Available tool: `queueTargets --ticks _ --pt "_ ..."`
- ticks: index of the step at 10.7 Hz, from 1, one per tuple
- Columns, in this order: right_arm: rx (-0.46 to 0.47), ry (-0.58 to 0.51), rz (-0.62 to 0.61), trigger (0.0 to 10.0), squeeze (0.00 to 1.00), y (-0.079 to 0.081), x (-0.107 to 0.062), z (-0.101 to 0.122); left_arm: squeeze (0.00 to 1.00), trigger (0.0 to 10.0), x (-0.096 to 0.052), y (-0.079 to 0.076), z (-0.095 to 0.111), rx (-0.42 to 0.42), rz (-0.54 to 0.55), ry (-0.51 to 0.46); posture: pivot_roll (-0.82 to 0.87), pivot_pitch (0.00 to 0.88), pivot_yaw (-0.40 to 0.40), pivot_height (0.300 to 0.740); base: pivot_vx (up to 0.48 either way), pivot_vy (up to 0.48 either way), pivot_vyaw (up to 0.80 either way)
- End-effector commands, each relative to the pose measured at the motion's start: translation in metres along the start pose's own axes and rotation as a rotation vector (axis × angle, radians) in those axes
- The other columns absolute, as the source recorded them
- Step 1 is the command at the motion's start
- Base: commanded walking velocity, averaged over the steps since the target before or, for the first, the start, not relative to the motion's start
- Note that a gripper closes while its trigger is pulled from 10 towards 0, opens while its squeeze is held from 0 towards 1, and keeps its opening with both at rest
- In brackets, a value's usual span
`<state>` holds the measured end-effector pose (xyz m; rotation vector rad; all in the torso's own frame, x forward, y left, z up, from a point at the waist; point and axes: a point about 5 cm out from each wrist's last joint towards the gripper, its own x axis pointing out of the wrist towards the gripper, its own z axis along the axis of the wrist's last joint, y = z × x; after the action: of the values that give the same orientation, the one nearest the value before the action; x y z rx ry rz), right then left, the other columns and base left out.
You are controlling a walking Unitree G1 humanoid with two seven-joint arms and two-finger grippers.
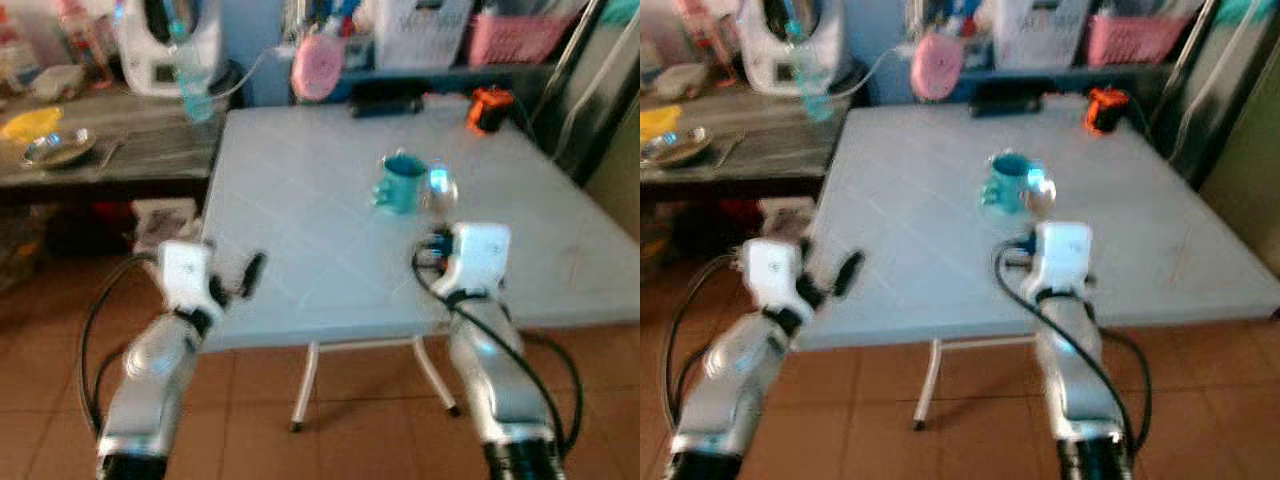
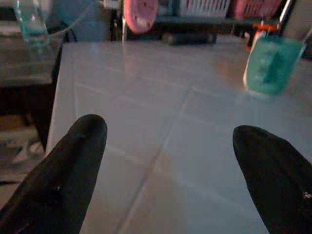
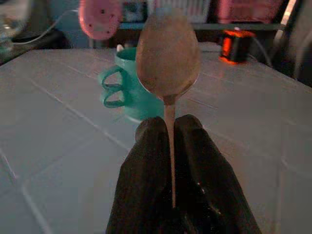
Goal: Setting the table
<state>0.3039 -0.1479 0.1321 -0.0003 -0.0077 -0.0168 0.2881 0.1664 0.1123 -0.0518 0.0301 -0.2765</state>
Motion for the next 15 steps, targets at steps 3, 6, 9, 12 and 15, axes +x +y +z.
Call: queueTargets --ticks 3,6,9,12,15 --pt "-0.001 -0.038 0.027 10.0 0.0 0.0054 0.0027 0.01 0.0 10.0 0.0019 0.003 0.0068 0.026 0.009 -0.024 0.07 0.0 0.029 0.74 0.0 0.48 0.0" --pt "-0.018 -0.042 0.041 10.0 0.0 0.0081 0.0031 0.0105 0.0 10.0 0.0024 0.001 0.0059 0.029 0.012 -0.026 0.07 0.0 0.025 0.74 0.0 0.48 0.0" --pt "-0.023 -0.042 0.049 10.0 0.0 0.0078 0.0029 0.0103 0.0 10.0 0.0035 -0.0018 0.0048 0.029 0.012 -0.028 0.07 0.0 0.023 0.74 0.0 0.48 0.0" --pt "-0.021 -0.038 0.058 10.0 0.0 0.0083 0.0028 0.0099 0.0 10.0 0.0043 -0.0031 0.0029 0.029 0.01 -0.025 0.07 0.0 0.02 0.74 0.0 0.48 0.0" --pt "-0.02 -0.037 0.065 10.0 0.0 0.0085 0.0031 0.0101 0.0 10.0 0.0043 -0.0055 0.0017 0.027 0.01 -0.025 0.07 0.0 0.018 0.74 0.0 0.48 0.0"
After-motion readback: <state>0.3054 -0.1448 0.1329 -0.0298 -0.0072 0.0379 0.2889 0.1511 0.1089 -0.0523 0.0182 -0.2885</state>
